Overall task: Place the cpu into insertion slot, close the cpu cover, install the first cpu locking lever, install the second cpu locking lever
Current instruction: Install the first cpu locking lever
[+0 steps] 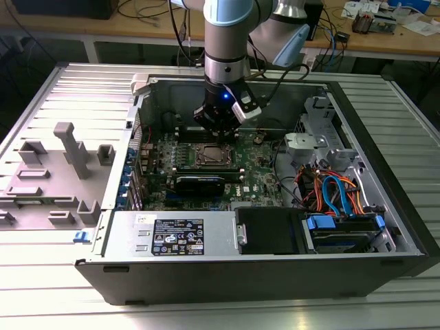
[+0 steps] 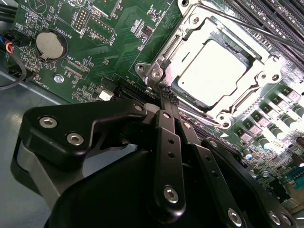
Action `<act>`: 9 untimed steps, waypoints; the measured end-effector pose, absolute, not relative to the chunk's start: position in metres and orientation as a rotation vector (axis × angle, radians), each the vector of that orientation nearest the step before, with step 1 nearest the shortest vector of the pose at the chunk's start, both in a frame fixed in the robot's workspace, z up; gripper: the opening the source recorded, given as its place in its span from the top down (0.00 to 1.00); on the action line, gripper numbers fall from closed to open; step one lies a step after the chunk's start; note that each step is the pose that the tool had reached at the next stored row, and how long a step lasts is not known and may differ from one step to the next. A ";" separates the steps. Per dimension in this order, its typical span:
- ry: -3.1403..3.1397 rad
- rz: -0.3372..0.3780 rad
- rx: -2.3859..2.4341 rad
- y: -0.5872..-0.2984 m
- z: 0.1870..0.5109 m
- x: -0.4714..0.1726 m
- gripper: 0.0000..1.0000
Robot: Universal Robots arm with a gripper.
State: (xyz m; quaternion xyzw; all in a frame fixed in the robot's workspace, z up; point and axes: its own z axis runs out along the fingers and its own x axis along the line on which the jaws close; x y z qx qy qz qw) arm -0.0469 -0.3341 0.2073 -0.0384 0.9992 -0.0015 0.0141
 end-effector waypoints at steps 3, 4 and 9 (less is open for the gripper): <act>3.111 -0.010 -0.119 -0.335 0.206 -0.047 0.89; 3.111 -0.011 -0.120 -0.335 0.205 -0.046 0.89; 3.111 -0.004 -0.120 -0.336 0.203 -0.045 0.89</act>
